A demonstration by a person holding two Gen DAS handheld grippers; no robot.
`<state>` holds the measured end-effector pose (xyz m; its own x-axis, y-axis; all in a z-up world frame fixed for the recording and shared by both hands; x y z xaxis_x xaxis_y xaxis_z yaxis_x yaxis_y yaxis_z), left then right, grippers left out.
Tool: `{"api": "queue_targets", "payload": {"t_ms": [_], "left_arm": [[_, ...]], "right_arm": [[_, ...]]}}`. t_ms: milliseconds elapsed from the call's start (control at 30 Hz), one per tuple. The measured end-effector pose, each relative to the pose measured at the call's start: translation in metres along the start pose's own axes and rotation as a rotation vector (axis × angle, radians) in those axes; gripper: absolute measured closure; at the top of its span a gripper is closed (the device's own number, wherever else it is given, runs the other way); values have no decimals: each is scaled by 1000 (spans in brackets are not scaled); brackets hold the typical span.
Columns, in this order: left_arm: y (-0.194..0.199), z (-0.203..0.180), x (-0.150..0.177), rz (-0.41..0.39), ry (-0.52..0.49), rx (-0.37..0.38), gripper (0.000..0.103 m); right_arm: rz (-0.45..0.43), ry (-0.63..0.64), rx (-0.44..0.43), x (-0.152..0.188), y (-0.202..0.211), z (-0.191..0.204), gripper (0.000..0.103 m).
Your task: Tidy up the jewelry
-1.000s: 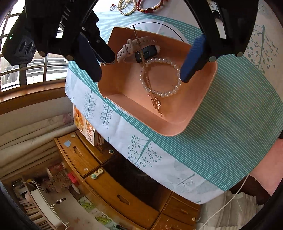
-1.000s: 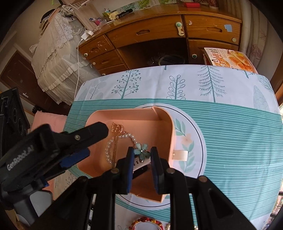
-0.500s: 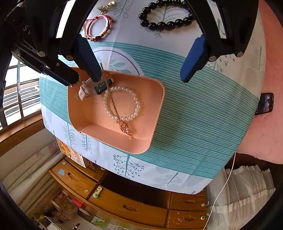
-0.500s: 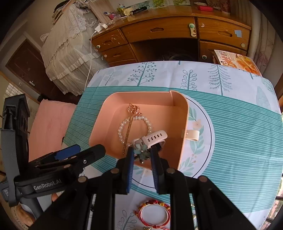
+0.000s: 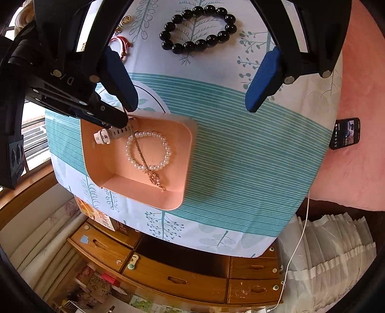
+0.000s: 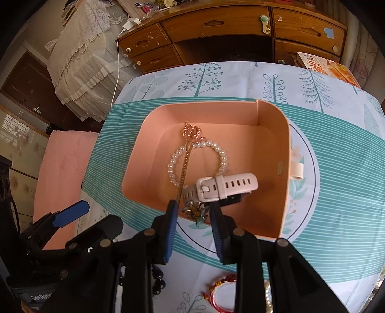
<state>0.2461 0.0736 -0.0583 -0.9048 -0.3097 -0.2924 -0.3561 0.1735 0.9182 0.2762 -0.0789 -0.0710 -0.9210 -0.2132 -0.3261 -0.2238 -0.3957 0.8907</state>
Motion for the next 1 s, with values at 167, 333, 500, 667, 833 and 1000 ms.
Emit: {"api": "queue_targets", "payload": {"t_ms": [167,333,500,667,833,1000], "left_arm": [[1,21,-4,-10,39,5,14],[0,37,-6,-12,67,16,14],[-4,47,-7,-2,78,27,14],[-3,50,-9,-12,67,33,14],[-2,50,-10,-24,55,34,14],[-2,52,-10,-23,55,41,14]], "right_arm": [[17,-14,-16,-9,-18,12,74],[6,-85,-51,-19,-37,13,74],[-19,-158,-106,-26,-42,10,74],[-47,-204,-170,-27,-33,9,74],[-84,-229,-187,-33,-29,16,74],[-51,-256,-150,-39,-47,21,74]]}}
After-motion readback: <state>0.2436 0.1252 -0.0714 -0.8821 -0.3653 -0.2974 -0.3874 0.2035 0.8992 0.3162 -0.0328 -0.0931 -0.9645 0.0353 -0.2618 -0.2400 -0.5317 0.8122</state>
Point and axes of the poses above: each gripper's, at about its wrist camera, not at the fingertips, and y roughly against the way its jaws point, z to its left, x to its underside, the point moved 5 cm from there along -y, roughly the way its jaws point, and after that the axes turned 7 degrees about y, right-handed, at the moved point
